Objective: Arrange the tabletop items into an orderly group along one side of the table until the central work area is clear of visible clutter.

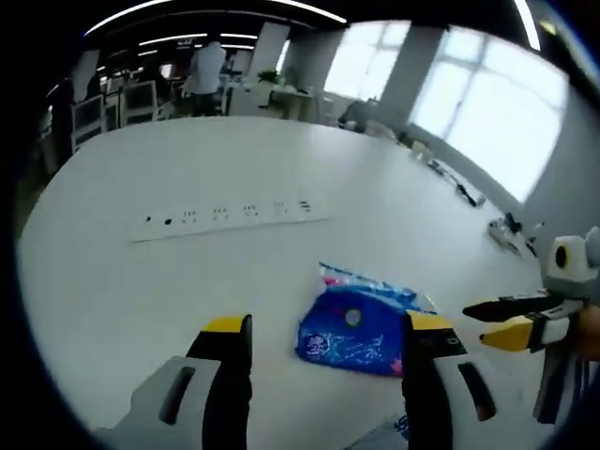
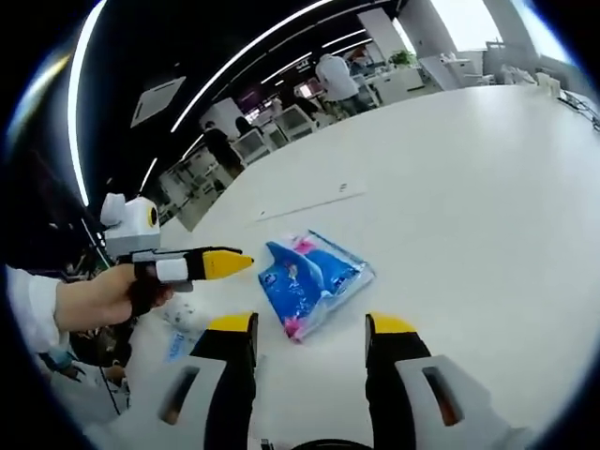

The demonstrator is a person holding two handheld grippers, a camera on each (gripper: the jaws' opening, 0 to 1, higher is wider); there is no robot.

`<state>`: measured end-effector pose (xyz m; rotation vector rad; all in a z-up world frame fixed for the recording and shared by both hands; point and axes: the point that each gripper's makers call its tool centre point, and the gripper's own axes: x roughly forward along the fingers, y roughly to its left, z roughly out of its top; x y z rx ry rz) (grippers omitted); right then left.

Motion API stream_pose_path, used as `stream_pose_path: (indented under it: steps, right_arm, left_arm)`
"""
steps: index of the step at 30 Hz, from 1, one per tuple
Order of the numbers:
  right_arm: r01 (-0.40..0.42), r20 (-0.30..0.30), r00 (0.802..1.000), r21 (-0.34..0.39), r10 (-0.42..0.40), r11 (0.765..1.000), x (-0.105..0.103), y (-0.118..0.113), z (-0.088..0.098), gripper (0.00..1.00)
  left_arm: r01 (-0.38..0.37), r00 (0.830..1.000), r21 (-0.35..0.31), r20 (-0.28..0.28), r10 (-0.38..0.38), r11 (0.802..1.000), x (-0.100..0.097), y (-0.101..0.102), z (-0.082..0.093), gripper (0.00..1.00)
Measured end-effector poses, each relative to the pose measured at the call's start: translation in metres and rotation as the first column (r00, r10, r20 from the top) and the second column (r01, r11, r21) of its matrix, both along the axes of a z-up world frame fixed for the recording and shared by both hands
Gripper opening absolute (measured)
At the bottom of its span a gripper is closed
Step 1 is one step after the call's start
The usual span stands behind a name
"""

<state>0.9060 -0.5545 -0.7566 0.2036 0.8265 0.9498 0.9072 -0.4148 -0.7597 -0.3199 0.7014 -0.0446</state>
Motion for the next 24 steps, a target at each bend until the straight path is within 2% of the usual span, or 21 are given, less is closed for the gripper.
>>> stream_pose_path:
  steps: [8, 13, 18, 24]
  right_arm:
    - [0.029, -0.019, 0.999, -0.018, -0.029, 0.999, 0.002, 0.012, -0.018, 0.43]
    - [0.044, 0.002, 0.999, -0.057, -0.044, 0.997, 0.006, 0.012, -0.028, 0.42]
    - [0.064, 0.011, 0.998, -0.059, -0.064, 0.996, 0.01, 0.018, -0.032, 0.42]
    - [0.08, 0.044, 0.996, -0.092, -0.076, 0.993, 0.017, 0.026, -0.037, 0.36]
  left_arm:
    - [0.039, 0.999, 0.067, -0.012, -0.038, 0.997, 0.002, 0.002, -0.006, 0.55]
    - [0.05, 0.999, 0.039, -0.016, -0.049, 0.998, 0.004, -0.002, -0.012, 0.51]
    - [0.055, 0.998, 0.033, -0.029, -0.054, 0.998, 0.007, -0.003, -0.019, 0.41]
    - [0.049, 0.998, 0.031, -0.034, -0.048, 0.998, 0.009, -0.005, -0.023, 0.33]
